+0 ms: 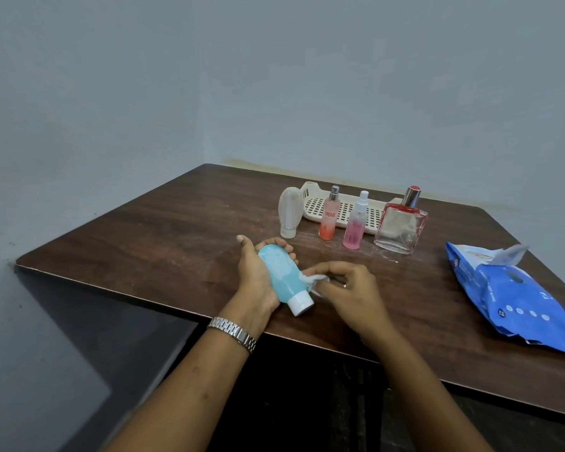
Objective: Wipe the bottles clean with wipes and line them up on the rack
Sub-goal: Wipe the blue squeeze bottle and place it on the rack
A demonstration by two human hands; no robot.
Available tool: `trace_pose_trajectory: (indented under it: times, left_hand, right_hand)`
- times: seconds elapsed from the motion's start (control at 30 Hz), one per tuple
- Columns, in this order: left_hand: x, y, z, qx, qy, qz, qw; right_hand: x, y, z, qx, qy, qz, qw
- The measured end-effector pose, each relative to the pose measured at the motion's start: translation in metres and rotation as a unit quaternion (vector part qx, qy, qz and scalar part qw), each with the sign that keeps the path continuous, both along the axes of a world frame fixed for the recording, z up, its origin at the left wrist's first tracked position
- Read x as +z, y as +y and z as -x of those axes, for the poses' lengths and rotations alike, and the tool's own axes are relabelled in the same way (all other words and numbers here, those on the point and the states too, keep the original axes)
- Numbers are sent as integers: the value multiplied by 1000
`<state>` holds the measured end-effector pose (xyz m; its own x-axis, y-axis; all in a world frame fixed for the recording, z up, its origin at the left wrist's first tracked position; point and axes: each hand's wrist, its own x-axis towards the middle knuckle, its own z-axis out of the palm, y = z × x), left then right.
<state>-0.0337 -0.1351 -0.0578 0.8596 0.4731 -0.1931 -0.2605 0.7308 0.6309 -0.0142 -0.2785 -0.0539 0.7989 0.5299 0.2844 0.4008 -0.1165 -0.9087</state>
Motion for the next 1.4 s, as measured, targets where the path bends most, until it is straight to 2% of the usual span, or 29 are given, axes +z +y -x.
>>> trace_pose_trajectory:
  times: [0.07, 0.23, 0.4, 0.5, 0.67, 0.83, 1.0, 1.13, 1.27, 1.4]
  left_hand:
    - [1, -1, 0, -1, 2, -4, 1000]
    - [2, -2, 1, -6, -14, 27, 1000]
    - [0, -1, 1, -5, 0, -2, 1000]
    - [0, -1, -1, -3, -2, 3, 1000]
    - [-1, 0, -1, -6, -4, 9, 1000]
    - [0, -1, -2, -4, 4, -3, 1000]
    - [-1, 0, -2, -5, -13, 2, 1000]
    - [-2, 0, -2, -8, -17, 8, 1000]
    - [-2, -1, 0, -11, -11, 4, 1000]
    - [-2, 1, 1, -8, -5, -9, 1000]
  right_hand:
    - [3, -4, -8, 20, 39, 7, 999]
    - [0, 19, -6, -34, 22, -17, 999]
    - [3, 2, -12, 22, 89, -6, 996]
    - [3, 7, -15, 16, 107, -17, 994]
    - [-3, 11, -4, -10, 24, -32, 999]
    - [12, -2, -15, 29, -11, 56, 998]
    - [13, 11, 2, -37, -145, 100, 984]
    - [10, -1, 6, -2, -160, 111, 981]
    - [14, 10, 0, -33, -177, 109, 978]
    - [10, 21, 8, -43, -248, 104, 962]
